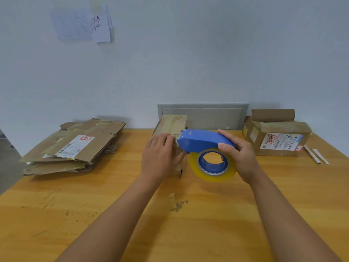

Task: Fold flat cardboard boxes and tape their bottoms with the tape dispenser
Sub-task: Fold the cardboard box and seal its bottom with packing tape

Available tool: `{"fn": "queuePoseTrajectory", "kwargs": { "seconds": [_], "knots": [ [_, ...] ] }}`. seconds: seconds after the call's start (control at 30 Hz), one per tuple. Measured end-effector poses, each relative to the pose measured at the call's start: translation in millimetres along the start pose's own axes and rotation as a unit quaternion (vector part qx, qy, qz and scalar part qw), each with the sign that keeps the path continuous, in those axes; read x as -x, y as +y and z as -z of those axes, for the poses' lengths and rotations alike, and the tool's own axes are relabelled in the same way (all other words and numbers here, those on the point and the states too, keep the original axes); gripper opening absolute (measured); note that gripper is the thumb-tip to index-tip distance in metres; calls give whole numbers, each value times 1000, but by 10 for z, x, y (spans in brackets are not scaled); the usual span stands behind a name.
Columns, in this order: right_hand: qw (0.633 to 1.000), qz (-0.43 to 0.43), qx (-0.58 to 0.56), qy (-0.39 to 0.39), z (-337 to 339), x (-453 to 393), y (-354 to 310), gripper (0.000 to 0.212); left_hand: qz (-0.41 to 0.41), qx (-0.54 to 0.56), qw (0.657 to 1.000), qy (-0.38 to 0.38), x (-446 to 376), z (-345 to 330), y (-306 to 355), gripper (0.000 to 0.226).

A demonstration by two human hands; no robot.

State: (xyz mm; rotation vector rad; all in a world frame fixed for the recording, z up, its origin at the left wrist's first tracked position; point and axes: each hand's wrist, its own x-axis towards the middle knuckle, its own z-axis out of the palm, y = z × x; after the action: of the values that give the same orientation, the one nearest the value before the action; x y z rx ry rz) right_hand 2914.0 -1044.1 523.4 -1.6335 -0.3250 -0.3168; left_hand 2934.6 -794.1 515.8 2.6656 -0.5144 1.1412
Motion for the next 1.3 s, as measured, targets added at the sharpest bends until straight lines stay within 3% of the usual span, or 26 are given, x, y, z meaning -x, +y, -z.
{"fn": "queuePoseTrajectory", "kwargs": {
  "seconds": [0.3,0.53,0.77,0.87,1.03,1.2,1.3],
  "knots": [
    [999,5,42,-25,195,75,-93,57,13,-1,1000,3,5,40,-222,49],
    [985,-10,144,-90,286,-16,-198,53,-32,36,994,-101,-61,162,-319,52],
    [961,-58,228,-146,126,-369,-416,52,-29,47,989,-135,-67,243,-298,52],
    [923,-71,332,-183,40,-332,-264,55,-9,69,987,-146,-42,279,-320,59],
    [969,-80,231,-46,137,-119,43,53,87,120,983,-110,-83,209,-208,65],
    [961,-67,240,117,-28,-22,203,61,94,51,994,-30,-113,54,-84,38],
    [956,-66,207,196,-214,14,299,65,96,53,994,20,-67,-1,-60,35]
  ]
}}
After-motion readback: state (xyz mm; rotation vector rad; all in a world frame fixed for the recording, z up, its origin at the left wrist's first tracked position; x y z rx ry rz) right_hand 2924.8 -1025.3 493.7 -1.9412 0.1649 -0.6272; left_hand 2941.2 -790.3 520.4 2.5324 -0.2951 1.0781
